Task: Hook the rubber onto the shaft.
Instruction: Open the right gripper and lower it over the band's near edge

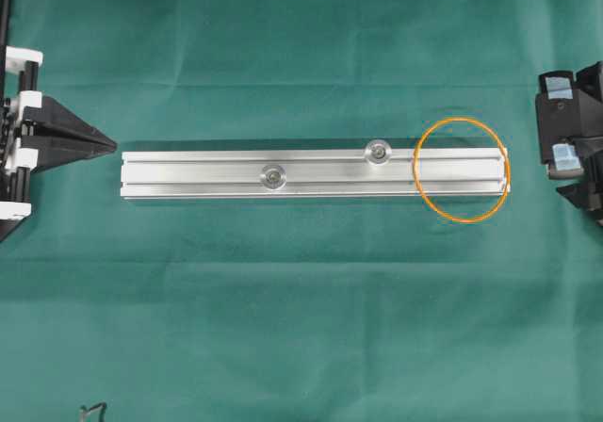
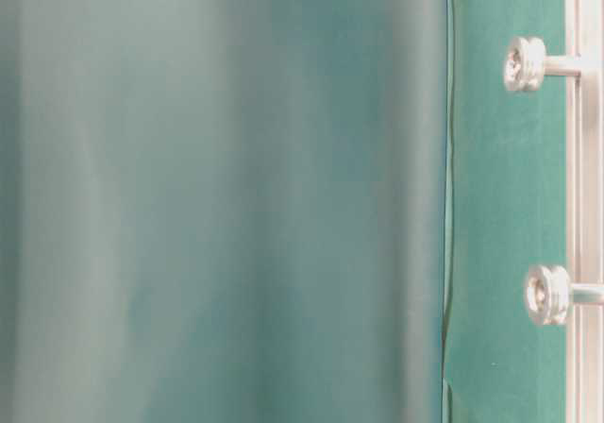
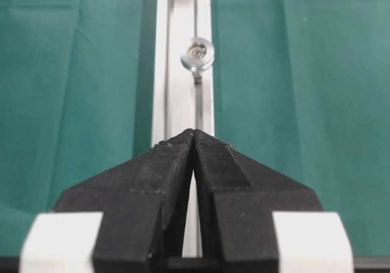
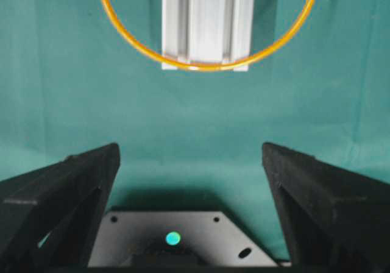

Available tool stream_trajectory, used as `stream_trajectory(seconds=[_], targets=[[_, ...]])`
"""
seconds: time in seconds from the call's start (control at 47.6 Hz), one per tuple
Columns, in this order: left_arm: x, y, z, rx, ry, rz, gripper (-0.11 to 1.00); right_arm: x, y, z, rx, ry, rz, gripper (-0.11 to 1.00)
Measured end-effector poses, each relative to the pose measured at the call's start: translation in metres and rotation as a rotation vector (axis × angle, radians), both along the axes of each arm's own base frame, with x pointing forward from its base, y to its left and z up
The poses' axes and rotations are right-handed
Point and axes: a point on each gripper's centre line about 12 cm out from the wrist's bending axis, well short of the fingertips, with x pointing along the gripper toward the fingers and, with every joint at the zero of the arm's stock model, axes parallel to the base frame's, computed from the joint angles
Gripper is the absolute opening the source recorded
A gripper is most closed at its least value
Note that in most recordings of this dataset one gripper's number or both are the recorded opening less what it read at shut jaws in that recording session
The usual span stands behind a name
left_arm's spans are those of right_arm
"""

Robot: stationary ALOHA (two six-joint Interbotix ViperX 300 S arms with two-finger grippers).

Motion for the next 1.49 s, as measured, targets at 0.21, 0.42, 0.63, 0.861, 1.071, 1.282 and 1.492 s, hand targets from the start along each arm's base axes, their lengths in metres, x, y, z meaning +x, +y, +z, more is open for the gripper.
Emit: stream_trajectory(seconds=[0.21, 0.42, 0.63, 0.861, 1.071, 1.282, 1.492], targets=[[0.0, 0.0, 0.0, 0.001, 0.0, -0.001, 0.0, 0.0, 0.0, 0.0, 0.0, -0.002, 0.0, 0.96], [0.0, 0.0, 0.0, 0.0, 0.0, 0.0, 0.0, 0.006, 0.0, 0.005, 0.002, -0.023, 0.001, 0.96], [0.0, 0.0, 0.0, 0.0, 0.0, 0.0, 0.0, 0.022, 0.0, 0.008, 0.002, -0.023, 0.002, 0.96], [0.0, 0.0, 0.001, -0.002, -0.002, 0.0, 0.0, 0.047, 0.0, 0.01, 0.001, -0.041, 0.006, 0.96], [0.0, 0.0, 0.001, 0.0, -0.003, 0.0, 0.0, 0.067, 0.001, 0.006, 0.001, -0.038, 0.007, 0.96], [0.0, 0.0, 0.002, 0.0, -0.005, 0.0, 0.0, 0.084, 0.001, 0.005, 0.003, -0.038, 0.007, 0.96], [0.0, 0.0, 0.002, 0.0, -0.005, 0.0, 0.0, 0.089, 0.001, 0.004, 0.002, -0.035, 0.008, 0.96]])
